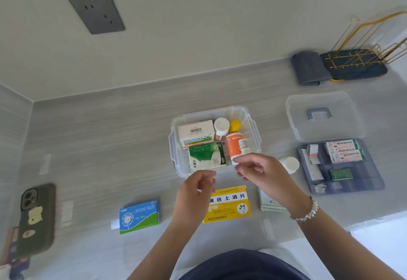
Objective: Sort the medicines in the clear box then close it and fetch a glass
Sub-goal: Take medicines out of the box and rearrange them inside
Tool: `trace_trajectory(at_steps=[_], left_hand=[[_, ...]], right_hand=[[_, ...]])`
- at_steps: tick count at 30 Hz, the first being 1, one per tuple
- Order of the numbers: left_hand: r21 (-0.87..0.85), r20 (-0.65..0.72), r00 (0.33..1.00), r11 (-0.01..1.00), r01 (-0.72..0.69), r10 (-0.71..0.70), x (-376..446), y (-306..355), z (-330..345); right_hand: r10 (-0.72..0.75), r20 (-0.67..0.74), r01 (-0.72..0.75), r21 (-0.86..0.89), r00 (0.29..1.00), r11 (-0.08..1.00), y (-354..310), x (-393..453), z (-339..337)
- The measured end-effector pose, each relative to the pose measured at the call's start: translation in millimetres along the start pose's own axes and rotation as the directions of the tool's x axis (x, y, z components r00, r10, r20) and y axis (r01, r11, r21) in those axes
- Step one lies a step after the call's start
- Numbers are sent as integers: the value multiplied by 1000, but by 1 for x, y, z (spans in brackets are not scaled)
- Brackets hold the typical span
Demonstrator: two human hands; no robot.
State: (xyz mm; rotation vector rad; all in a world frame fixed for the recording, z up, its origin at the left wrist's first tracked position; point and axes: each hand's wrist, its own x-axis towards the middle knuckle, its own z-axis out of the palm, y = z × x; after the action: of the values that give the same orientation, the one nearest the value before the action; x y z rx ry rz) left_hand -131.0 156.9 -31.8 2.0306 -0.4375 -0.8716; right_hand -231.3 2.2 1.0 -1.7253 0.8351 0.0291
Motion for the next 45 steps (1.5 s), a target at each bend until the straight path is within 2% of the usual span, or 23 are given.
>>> trace_trajectory(at_steps=[2, 5, 8, 10, 14, 18, 23, 30, 34, 38, 45], left_hand=[[85, 5, 1000, 996, 27, -28, -4, -19, 4], [167, 37, 989, 977, 135, -143, -7, -50, 10], [200, 104, 946, 938, 283, -308, -5, -68, 17], [172, 129, 932, 933, 316, -340, -4, -72, 19], [67, 185, 938, 956, 285, -292, -5, -75, 20], [5, 206, 944, 965, 261, -257, -10, -70, 19], [62, 79, 995, 997, 51, -55, -21, -54, 5], [75, -74, 989, 990, -124, 129, -32, -16, -23], [35, -140, 974, 983, -178, 181, -21, 4, -34], [-10, -197, 970, 989, -145, 140, 1, 17, -39], [111, -182, 976, 989, -100, 119, 41, 23, -33]], right_hand=[[47, -33, -49, -69, 998, 996, 14, -10, 5], [150, -83, -168, -284, 985, 944, 45, -14, 20], [293, -87, -303, -399, 952, 865, 71, -15, 35], [327, -86, -332, -421, 941, 844, 81, -15, 43], [344, -65, -343, -366, 937, 865, 91, -17, 53], [353, -101, -367, -273, 930, 889, 91, -19, 55], [312, -221, -345, -129, 924, 930, 81, -33, 45], [163, -332, -167, 17, 929, 986, 40, -52, 22], [78, -347, -80, 9, 935, 997, 16, -40, 13], [36, -361, -48, -24, 932, 999, 1, -14, 5], [-7, -297, -66, -235, 955, 970, -9, 47, -3]])
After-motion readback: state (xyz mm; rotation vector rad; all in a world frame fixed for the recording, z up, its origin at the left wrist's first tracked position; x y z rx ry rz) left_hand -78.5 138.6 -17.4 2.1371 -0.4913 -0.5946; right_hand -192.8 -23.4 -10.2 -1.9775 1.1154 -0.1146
